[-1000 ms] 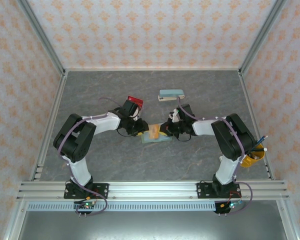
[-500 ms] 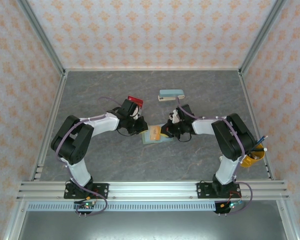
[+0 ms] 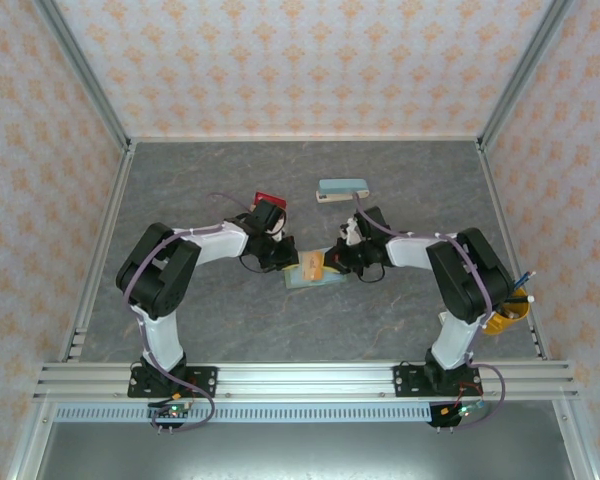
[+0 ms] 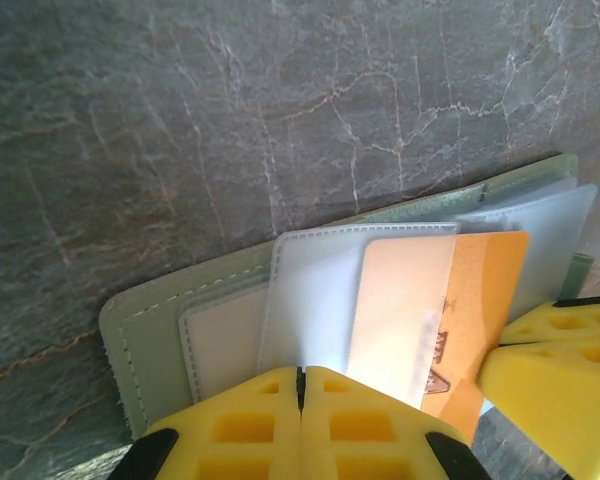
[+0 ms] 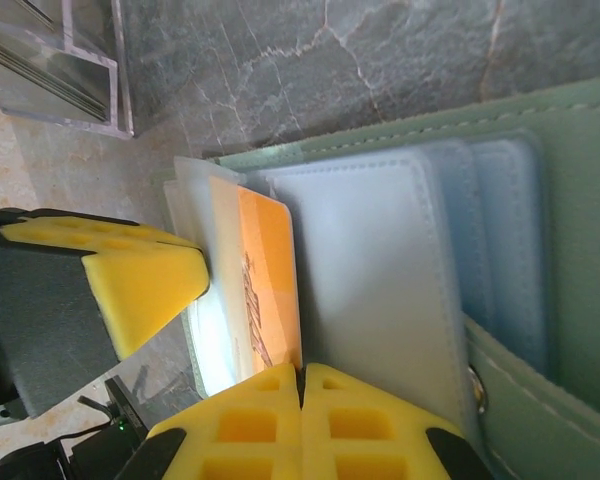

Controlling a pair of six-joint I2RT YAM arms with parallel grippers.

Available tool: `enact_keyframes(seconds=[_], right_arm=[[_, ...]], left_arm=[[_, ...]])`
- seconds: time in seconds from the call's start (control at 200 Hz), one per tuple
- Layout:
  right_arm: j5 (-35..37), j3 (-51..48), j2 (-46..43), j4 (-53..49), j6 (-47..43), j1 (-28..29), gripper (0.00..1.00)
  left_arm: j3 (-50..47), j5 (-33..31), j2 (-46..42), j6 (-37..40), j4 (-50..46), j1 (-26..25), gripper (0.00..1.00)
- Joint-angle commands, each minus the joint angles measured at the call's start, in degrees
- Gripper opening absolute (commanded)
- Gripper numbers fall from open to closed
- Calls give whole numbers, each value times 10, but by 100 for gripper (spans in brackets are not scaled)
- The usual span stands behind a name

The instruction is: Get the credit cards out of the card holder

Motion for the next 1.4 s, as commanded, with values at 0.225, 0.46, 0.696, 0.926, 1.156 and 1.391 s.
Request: enact_keyframes(seconds=[0.225,0.46,0.696,0.926,1.156,1.391], right_arm=[[-23,17,18,3,-1,-4,15],[-37,25,38,16,1,-4,22],[-35,33,47,16,-5,2,19],[23,24,-4,-50,-48,-5,2],[82,17,-105,-143,-102,-10,1],[63,14,-196,-116,-112,-10,0]], left_arm=[[5,-29,46,14,-60,-1,4],[7,-34,51,17,-69,-3,3],[6,-36,48,18,-70,-3,3],[12,-40,29,21,-76,-4,6],[28,-33,-35,25,-77,-3,17],[25,-26,-126,15,-61,13,44]])
